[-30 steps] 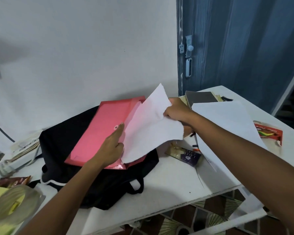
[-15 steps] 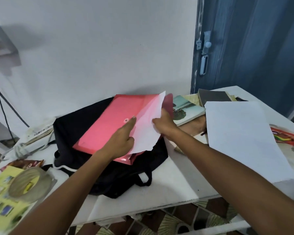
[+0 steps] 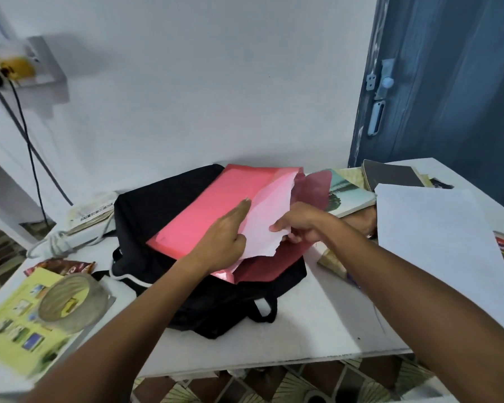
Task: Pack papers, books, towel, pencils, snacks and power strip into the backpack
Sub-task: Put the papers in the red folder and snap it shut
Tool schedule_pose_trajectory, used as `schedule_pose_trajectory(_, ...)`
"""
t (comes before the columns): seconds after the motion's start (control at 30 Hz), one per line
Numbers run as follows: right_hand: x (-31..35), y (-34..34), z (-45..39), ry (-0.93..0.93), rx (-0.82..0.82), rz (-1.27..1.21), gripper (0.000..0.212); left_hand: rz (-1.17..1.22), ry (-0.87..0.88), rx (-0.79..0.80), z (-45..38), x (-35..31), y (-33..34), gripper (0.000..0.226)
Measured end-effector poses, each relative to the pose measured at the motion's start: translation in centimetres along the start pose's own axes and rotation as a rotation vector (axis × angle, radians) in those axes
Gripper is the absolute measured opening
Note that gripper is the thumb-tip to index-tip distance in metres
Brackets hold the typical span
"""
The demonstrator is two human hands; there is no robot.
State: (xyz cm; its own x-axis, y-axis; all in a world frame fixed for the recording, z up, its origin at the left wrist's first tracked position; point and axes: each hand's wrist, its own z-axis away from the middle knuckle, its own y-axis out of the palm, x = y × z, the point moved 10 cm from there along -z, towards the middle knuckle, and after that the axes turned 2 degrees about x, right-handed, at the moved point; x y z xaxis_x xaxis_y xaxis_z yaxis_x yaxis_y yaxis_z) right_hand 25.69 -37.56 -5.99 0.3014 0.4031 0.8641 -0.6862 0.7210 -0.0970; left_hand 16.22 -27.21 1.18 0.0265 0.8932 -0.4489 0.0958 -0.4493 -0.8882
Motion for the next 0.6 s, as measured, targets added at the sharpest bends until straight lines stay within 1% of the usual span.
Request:
schedule_pose_trajectory(0.03,0.3,0.2,-0.3,-0.029,-0.035,-0.045,0.011,0.01,0.016,0.007,0.0,-0.3,0.2,0.076)
schedule_pose_trajectory(0.1,1.0,1.0,-0.8,-0.105,-0.09,-0.124,0.027,0.031,0.039,0.002,-0.1,-0.9,0.3,0.078)
schedule_pose_trajectory(0.17,1.2,2.1,-1.2,-0.155,-0.088,-0.144,0.034,0.045,0.03,-0.021,-0.3,-1.0,-0.2,0.076)
schedule_pose_trajectory(0.23,0.9,2.9,-1.1,-0.133,-0.026,-0.168,0.033,0.04,0.008,-0.036,-0.4,-0.5,-0.7,0.079)
schedule_pose_trajectory(0.3,0.4,3.2,-0.9,-0.086,0.041,-0.164,0.035,0.031,-0.013,-0.014,-0.4,0.1,-0.7,0.081)
schedule_pose_trajectory(0.33,0.3,3.1,-0.7,-0.072,0.047,-0.14,0.034,0.027,-0.018,0.004,-0.4,0.3,-0.6,0.082)
schedule_pose_trajectory(0.47,0.8,1.7,-0.2,-0.085,-0.073,-0.129,0.024,-0.031,0.017,0.063,-0.5,-0.3,0.0,0.084)
schedule_pose_trajectory(0.53,0.7,1.0,-0.1,-0.088,-0.115,-0.184,0.028,-0.07,0.036,0.079,-0.6,-0.5,0.2,0.084)
schedule_pose_trajectory(0.6,0.3,1.3,0.1,-0.09,-0.103,-0.244,0.03,-0.079,0.043,0.081,-0.6,-0.6,0.2,0.083)
